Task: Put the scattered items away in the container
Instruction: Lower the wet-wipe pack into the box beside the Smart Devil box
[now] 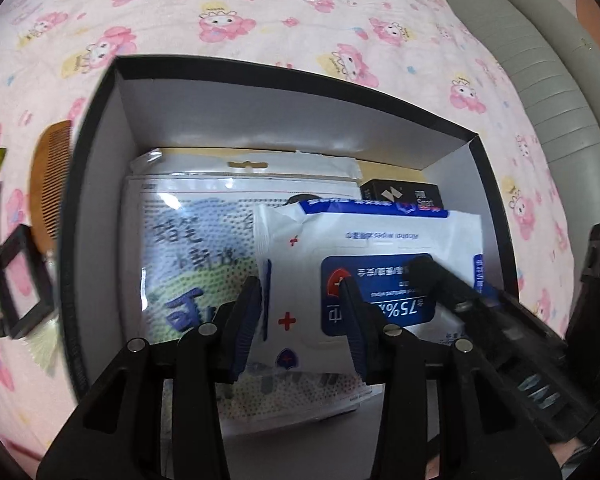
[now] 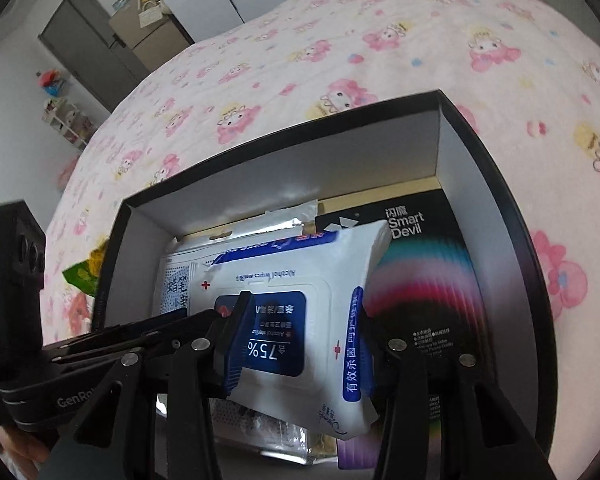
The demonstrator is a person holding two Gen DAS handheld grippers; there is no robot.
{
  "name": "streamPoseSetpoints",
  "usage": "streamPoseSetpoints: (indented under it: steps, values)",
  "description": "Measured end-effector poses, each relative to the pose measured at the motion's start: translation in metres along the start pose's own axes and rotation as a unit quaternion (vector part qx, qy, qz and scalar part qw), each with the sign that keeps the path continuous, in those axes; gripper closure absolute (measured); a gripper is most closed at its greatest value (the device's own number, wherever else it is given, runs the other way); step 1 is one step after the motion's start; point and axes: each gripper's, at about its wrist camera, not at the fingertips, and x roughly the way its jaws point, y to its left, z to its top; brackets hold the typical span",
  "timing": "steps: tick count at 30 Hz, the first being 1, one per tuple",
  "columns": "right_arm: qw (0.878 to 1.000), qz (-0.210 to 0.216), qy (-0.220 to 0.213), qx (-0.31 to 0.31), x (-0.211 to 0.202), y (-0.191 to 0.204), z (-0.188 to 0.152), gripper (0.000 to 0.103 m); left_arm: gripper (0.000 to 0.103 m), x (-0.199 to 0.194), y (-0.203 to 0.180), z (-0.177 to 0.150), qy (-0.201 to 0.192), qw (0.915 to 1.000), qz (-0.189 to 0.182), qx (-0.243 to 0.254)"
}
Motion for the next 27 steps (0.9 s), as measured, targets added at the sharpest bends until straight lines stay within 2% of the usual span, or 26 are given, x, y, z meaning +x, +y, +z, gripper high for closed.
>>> streamPoseSetpoints:
  steps: [4, 7, 14, 19, 23, 27]
  values:
    - [0.999, -0.011, -0.049, 0.012, -0.038, -0.013, 0.001, 0.062, 0.063, -0.033, -0.003, -0.013, -0.035, 0.9991, -0.001, 0.022]
    - [0.998, -0.014, -0.061, 0.002, -0.054, -0.014, -0.006, 0.062, 0.063, -0.046, 0.002, -0.030, -0.040, 0.9989, -0.008, 0.023]
    - [0.998, -0.048, -0.025, -0.041, -0.049, -0.006, -0.021, 0.062, 0.063, -0.026, -0.004, -0.044, -0.008, 0.9994, -0.010, 0.031]
    - [0.989, -0.124, -0.006, -0.080, -0.031, 0.000, -0.024, 0.062, 0.063, -0.011, -0.016, -0.043, 0.023, 0.9985, -0.012, 0.048]
    - [0.988, -0.132, 0.020, -0.079, -0.017, -0.005, -0.024, 0.062, 0.063, 0.000, -0.018, -0.042, 0.047, 0.9978, -0.020, 0.043]
    - [0.989, -0.119, 0.050, -0.073, -0.001, -0.009, -0.023, 0.062, 0.063, 0.004, -0.012, -0.040, 0.044, 0.9981, -0.038, 0.019]
